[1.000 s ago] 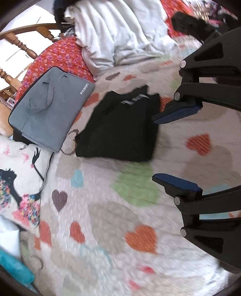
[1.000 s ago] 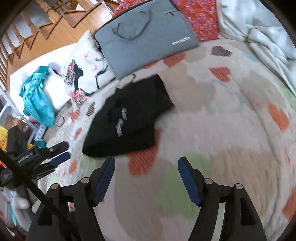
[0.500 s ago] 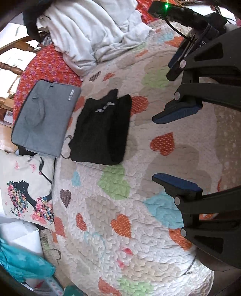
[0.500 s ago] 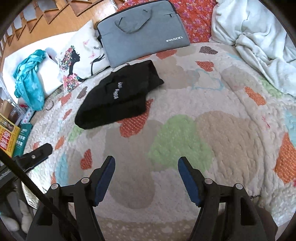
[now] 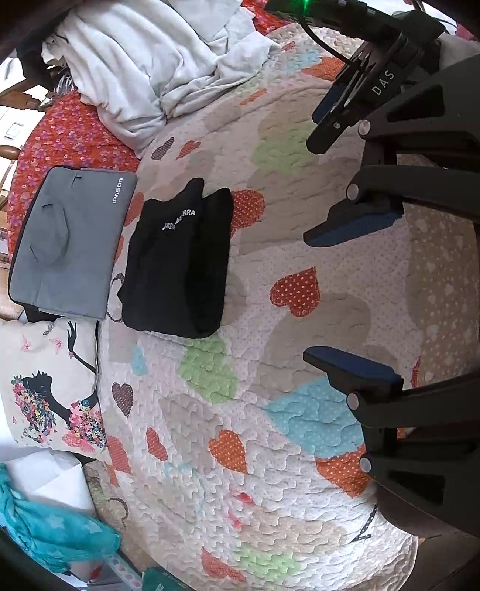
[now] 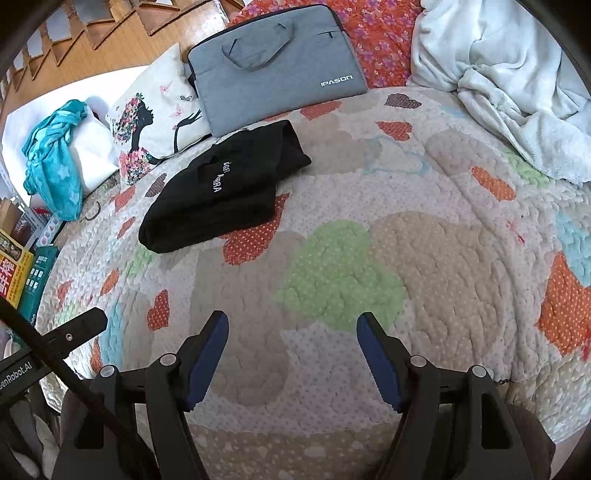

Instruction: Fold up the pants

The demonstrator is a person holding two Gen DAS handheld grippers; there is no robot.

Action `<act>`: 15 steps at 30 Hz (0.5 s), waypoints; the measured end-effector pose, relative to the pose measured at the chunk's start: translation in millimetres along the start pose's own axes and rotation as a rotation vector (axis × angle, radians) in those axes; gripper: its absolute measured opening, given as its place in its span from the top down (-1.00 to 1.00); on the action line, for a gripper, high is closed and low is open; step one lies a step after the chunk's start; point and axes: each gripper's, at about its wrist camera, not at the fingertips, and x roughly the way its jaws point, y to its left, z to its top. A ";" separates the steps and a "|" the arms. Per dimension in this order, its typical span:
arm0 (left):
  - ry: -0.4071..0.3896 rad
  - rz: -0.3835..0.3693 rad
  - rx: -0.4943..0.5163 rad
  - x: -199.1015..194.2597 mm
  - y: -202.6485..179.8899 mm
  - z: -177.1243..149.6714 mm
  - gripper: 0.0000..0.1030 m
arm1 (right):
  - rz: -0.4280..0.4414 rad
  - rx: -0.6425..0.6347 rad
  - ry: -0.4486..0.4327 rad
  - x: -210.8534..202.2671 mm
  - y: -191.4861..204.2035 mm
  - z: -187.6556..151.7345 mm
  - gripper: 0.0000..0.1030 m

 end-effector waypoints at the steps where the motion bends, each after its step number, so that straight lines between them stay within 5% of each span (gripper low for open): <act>1: 0.003 0.002 0.000 0.8 0.0 -0.4 -0.07 | -0.001 -0.003 0.001 0.2 0.7 -0.3 -0.49; 15: 0.036 0.001 -0.010 11.5 4.3 -3.9 -0.07 | -0.030 -0.040 0.028 10.0 7.6 -3.6 -0.52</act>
